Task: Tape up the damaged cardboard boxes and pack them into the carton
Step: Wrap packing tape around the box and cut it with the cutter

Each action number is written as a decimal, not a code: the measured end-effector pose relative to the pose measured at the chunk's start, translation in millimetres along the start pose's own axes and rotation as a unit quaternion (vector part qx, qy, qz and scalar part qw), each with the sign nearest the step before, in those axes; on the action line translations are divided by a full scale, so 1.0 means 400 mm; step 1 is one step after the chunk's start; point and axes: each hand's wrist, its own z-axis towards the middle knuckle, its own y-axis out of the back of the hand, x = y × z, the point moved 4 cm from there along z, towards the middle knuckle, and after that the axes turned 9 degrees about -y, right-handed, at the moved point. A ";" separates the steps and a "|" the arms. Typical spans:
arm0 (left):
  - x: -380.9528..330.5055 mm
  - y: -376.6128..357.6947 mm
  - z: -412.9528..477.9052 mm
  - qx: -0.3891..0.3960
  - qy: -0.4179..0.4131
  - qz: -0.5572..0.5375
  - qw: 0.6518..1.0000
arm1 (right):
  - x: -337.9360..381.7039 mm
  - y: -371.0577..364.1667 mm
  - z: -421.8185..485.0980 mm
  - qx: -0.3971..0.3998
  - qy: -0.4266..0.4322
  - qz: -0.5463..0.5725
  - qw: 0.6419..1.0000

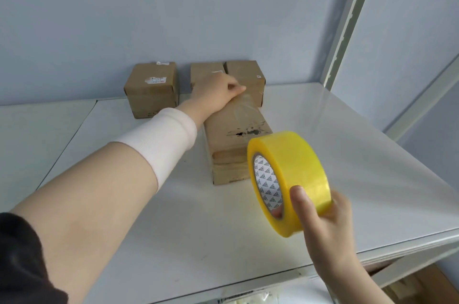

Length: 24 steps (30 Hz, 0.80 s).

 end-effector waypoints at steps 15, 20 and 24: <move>-0.134 -0.059 -0.085 0.293 -0.181 0.083 0.935 | -0.012 -0.010 0.009 -0.001 -0.012 0.000 1.000; -0.163 -0.063 -0.104 0.282 -0.244 0.093 0.923 | -0.009 -0.013 0.017 0.007 -0.012 0.009 1.000; -0.164 -0.052 -0.093 0.288 -0.227 0.041 0.930 | -0.012 -0.019 0.026 0.010 -0.021 0.017 1.000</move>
